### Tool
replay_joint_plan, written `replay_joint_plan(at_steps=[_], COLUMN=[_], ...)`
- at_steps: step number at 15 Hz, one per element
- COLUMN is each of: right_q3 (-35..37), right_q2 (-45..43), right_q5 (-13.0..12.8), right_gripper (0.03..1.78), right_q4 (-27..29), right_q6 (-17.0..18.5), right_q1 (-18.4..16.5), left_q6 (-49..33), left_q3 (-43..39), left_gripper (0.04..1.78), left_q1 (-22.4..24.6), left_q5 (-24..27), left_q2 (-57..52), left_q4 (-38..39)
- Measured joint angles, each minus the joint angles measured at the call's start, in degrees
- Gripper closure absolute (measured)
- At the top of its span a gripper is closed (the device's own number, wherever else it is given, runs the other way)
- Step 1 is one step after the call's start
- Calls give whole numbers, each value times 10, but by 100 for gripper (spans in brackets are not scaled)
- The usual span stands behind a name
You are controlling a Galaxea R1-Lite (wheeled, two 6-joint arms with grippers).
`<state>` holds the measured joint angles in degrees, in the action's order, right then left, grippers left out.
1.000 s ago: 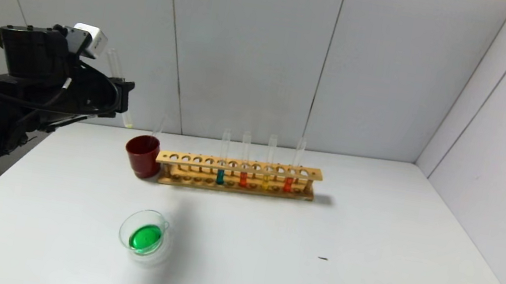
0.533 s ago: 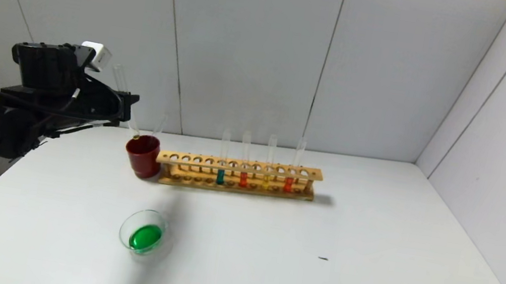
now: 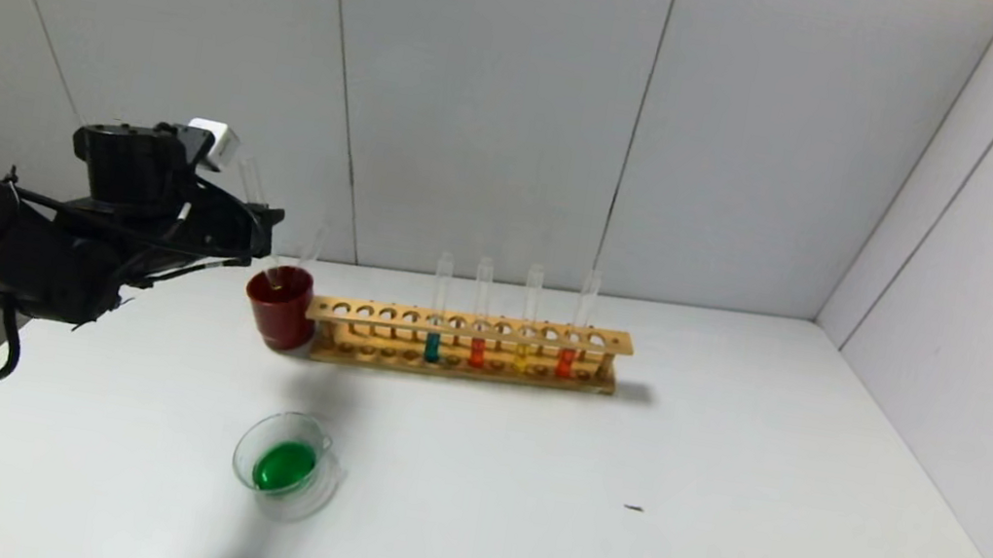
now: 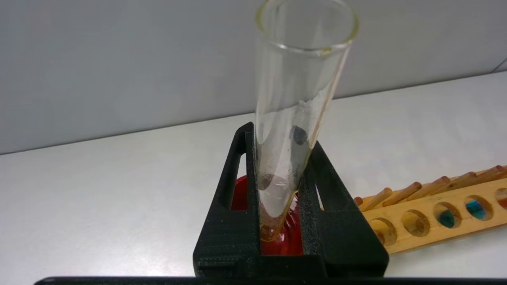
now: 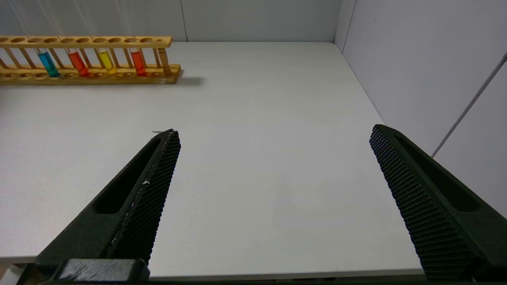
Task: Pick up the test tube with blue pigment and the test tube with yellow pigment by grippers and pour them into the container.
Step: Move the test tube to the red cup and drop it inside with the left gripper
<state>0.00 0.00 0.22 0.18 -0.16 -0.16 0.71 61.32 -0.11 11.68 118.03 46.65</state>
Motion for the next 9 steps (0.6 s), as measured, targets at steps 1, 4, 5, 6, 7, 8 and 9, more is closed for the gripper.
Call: replay_joint_plan(at_steps=[1,4,5,6,7,8,9], right_q3=[0,0,0,0,0,0,0], right_q2=[0,0,0,0,0,0,0], right_q5=[0,0,0,0,0,0,0], right_gripper=[6,6,6,6,6,6,6], right_q4=[0,0,0,0,0,0,0], right_q6=[0,0,0,0,0,0,0], right_q1=[0,0,0,0,0,0,0], left_q6=[0,1,1,1,2,1,2], left_q3=[2,5,6,9,10,11,12], left_gripper=[150,150,150,150,150,150,150], left_q1=[1,1,1,1,2,2,1], left_q5=[-1,0,0,-1,0,0,0], left_q2=[8,28,34,42,49,56,61], left_q4=[4,14,17,24,29,30,30])
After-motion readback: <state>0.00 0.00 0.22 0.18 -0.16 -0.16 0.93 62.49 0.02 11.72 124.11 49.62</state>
